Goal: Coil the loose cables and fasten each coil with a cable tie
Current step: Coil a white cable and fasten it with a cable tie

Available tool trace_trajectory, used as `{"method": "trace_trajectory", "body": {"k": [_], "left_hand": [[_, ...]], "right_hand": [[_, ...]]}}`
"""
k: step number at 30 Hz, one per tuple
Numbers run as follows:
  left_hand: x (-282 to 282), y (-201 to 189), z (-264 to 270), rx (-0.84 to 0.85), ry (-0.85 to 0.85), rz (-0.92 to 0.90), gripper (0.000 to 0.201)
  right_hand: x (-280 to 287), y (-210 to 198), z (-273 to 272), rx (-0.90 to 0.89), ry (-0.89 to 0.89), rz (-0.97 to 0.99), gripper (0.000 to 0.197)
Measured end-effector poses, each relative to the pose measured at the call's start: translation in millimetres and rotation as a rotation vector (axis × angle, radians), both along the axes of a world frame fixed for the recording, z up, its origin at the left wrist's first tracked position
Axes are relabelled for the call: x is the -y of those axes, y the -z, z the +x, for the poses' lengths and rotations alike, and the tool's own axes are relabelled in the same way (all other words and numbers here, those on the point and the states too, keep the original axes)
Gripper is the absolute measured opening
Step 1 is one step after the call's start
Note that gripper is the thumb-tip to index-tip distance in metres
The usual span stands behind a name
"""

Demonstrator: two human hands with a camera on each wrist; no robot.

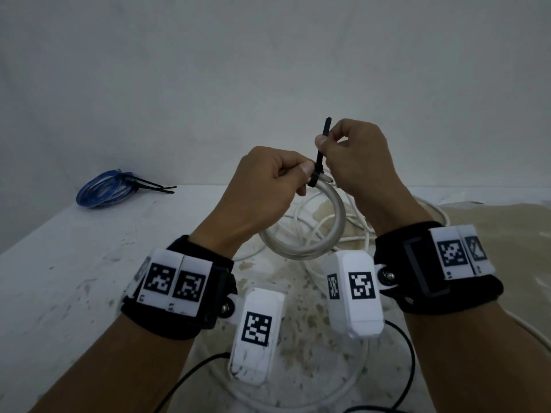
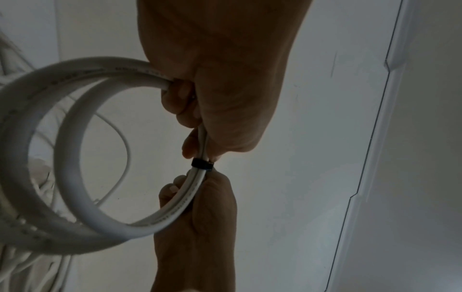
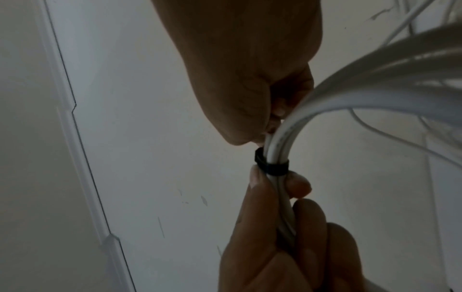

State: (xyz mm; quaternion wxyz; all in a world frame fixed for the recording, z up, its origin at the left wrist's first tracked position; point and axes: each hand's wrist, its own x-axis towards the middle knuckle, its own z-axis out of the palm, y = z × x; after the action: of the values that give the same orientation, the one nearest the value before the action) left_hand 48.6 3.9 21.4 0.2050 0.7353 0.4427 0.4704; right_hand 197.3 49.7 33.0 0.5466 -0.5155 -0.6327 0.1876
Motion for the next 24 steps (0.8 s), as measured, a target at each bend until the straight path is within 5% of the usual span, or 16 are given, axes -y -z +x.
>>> {"method": "trace_trajectory", "body": {"k": [12, 17, 21, 24], "left_hand": [[6.3, -7.7, 3.7, 0.178, 0.045, -0.079, 0.028], [2.3, -15.1, -3.4, 0.162, -0.072, -0.008, 0.029], [-6.2, -14.2, -15.3, 0.332, -0.284, 0.021, 0.028], [-8.5, -15.1, -18.9, 0.444, -0.283, -0.033, 0.027]], "right_hand": [[3.4, -1.4, 0.2, -0.143, -0.011, 0.09, 0.024], [17.8, -8.2, 0.9, -0.363, -0.338, -0.282, 0.032], [24.4, -10.1, 3.7, -0.136, -0.607, -0.397, 0.032], [23.1, -6.5, 0.5, -0.189, -0.706, -0.409, 0.02]]}}
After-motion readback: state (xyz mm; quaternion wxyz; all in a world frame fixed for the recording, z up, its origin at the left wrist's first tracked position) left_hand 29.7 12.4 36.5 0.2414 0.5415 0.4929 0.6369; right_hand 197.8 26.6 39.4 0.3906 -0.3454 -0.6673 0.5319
